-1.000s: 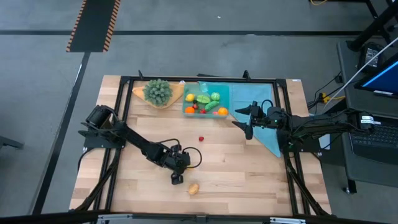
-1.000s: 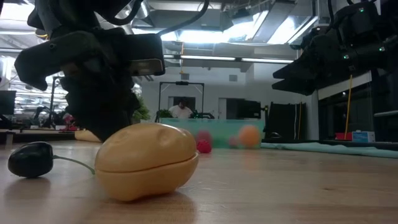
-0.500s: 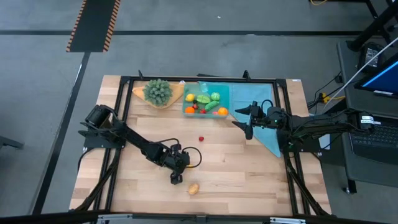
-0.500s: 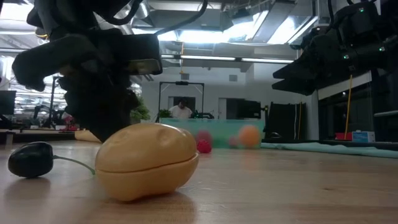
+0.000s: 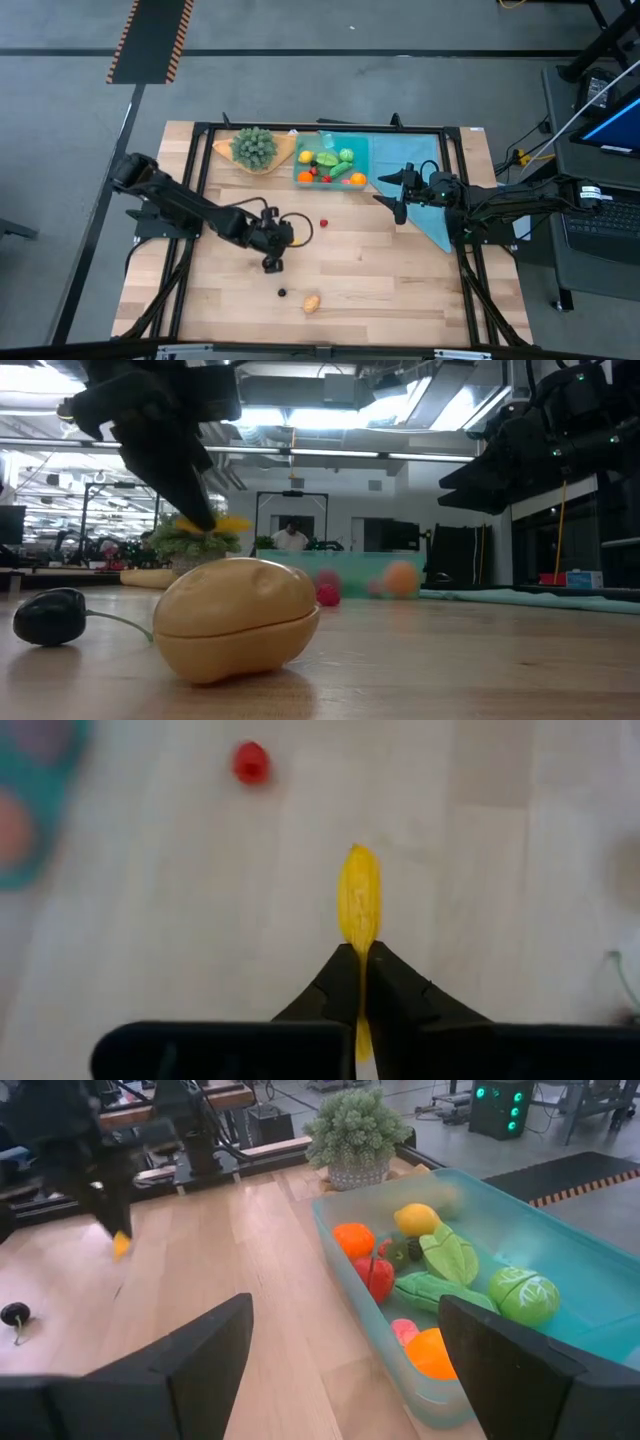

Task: Pick and placing Produce into tupperware
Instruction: Put the banana pepper into the blue bin

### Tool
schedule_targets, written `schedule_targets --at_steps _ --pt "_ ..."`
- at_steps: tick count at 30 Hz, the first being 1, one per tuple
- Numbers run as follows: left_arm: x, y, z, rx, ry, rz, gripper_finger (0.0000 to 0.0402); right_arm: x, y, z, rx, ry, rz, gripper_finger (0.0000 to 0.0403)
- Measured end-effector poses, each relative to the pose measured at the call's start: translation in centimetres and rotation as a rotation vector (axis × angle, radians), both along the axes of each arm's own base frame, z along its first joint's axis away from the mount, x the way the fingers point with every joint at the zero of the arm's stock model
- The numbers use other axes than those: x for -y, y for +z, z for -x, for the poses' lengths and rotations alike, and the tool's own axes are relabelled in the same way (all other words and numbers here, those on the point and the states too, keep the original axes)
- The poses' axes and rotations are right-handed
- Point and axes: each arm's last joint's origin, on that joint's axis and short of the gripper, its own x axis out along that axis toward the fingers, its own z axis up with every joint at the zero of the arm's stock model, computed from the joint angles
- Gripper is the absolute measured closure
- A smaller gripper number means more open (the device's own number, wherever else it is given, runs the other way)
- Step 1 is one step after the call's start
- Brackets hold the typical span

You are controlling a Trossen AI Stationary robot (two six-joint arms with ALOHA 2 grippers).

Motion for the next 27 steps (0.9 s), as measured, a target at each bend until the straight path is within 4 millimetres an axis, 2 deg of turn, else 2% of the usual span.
schedule_targets --at_steps 7,14,22,27 --pt "-1.8 0.9 3.6 0.084 0.049 -0.037 0.0396 0.0 -0.1 0.0 -0.009 0.000 -0.002 0.0083" --pt "-3.2 1.0 7.0 0.271 0.082 -0.029 0.0392 0.0 -0.1 0.0 -0.010 0.000 -0.002 0.0083" --pt "-4.1 0.7 8.9 0.511 0.018 -0.031 0.0393 0.0 -0.1 0.0 -0.009 0.000 -0.002 0.0083" --pt "-4.9 -0.6 9.3 0.668 -0.018 -0.068 0.0398 0.0 -0.1 0.0 -0.004 -0.001 -0.002 0.0083"
